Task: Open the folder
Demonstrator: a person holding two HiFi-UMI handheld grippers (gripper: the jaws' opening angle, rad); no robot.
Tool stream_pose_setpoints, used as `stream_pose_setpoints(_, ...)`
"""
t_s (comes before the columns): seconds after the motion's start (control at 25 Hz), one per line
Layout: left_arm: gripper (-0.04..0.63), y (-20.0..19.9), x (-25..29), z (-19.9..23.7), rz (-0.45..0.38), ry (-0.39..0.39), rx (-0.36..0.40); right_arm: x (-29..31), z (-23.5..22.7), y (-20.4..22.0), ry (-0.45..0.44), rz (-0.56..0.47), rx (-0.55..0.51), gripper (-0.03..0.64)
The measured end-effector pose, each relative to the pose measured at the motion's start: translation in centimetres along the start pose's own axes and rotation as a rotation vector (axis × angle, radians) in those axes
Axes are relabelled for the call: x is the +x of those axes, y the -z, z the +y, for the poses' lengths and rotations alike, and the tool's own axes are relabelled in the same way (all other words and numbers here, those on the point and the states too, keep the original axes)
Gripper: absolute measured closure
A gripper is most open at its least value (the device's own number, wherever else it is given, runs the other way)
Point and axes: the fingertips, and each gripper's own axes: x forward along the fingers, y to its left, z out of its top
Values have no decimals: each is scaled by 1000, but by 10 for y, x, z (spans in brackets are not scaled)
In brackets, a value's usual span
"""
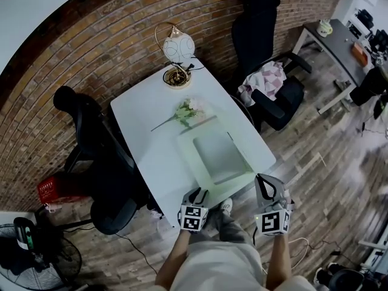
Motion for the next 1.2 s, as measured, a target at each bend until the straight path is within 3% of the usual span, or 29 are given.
stream_pose_setpoints(0.2, 480, -1, 0, 0, 1, -3, -1, -2, -17, 5, 22, 26, -57, 611)
stream_pose_setpoints(0.48, 480, -1, -1, 0, 3, -6, -2, -5, -35, 14, 70, 37, -31, 611)
stream_pose_setpoints(0.8, 480, 0, -1, 1, -1, -11, 3, -8, -47, 34, 131, 55, 83, 611)
stream_pose_setpoints(1.2, 480, -1, 0, 1, -3, -10, 5, -8, -53, 38, 142, 72, 74, 611)
